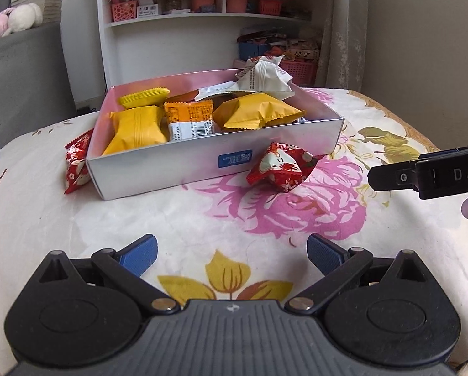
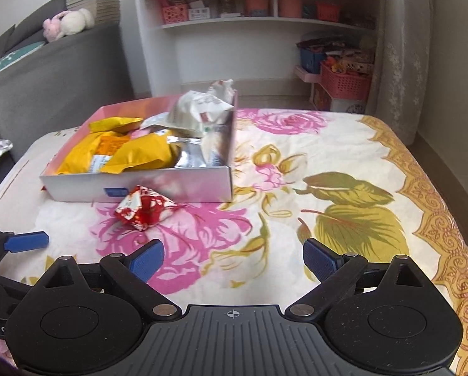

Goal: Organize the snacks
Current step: 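Withdraw both tools and move toward the red-white candy packs, then grasp a red-white candy pack with the left tool while the right tool grasps another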

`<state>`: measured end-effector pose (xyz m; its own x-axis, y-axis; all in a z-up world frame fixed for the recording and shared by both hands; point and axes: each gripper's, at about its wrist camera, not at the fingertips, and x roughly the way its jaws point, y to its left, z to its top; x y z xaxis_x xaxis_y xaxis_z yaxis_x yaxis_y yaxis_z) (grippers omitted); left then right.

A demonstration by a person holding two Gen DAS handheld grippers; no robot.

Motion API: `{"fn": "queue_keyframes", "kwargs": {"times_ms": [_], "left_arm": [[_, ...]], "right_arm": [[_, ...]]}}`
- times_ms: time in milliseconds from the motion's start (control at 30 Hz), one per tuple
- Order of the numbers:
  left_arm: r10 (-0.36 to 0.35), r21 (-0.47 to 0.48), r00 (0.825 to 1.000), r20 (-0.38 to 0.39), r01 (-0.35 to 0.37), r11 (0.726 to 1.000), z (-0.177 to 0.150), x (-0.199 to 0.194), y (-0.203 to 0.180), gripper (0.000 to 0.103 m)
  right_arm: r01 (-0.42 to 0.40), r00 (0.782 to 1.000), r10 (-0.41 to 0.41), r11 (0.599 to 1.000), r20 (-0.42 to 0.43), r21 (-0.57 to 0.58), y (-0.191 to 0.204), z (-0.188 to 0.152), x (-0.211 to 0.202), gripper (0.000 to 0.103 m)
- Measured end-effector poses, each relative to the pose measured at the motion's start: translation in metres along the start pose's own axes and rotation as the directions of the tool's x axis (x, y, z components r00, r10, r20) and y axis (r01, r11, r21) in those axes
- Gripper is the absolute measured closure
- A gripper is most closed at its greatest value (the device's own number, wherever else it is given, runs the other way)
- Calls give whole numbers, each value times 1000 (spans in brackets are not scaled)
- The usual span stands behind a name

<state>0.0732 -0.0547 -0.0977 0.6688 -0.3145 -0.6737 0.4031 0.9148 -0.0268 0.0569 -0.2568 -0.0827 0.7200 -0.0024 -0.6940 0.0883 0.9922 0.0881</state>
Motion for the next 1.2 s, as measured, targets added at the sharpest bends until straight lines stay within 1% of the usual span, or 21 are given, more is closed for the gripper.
{"fn": "queue_keyframes", "kwargs": {"times_ms": [133,200,267,467,567,667,733,833,900,1000,1067,1200], "left_arm": [[25,40,1000,3,-25,999,-3,5,9,1],[39,59,999,-1,-39,997,-7,6,21,0],[42,58,999,5,-42,997,-10,2,38,0],[72,29,997,-8,-72,997,-13,-5,90,0],[94,-12,996,-13,-94,996,-11,-6,116,0],[110,-53,994,-9,-110,993,-8,-6,134,5],[117,-59,993,-3,-117,991,-5,-4,139,8],[119,-20,993,14,-118,993,2,3,141,11],[109,23,993,34,-110,994,5,9,142,10],[81,85,995,61,-87,993,9,14,140,10],[57,123,995,76,-66,990,13,18,142,8],[0,190,997,82,-16,982,18,24,149,10]], "right_arm": [[-19,1000,19,1000,-8,18,-2,1,4,6],[-34,999,34,999,-8,19,3,2,7,6],[-52,999,52,998,-13,19,8,2,10,6],[-112,993,111,993,-30,-32,32,1,25,6],[-115,993,113,992,-44,-47,42,0,35,6],[-111,993,109,993,-53,-49,51,-1,46,6],[-89,996,87,994,-33,-69,57,0,50,6],[-56,998,56,996,-5,-75,66,0,56,5],[-40,999,40,996,7,-82,72,1,59,5],[-33,999,35,994,20,-102,82,2,63,5],[-31,999,34,992,27,-120,88,2,65,5],[-31,998,38,989,44,-147,97,1,68,6]]}}
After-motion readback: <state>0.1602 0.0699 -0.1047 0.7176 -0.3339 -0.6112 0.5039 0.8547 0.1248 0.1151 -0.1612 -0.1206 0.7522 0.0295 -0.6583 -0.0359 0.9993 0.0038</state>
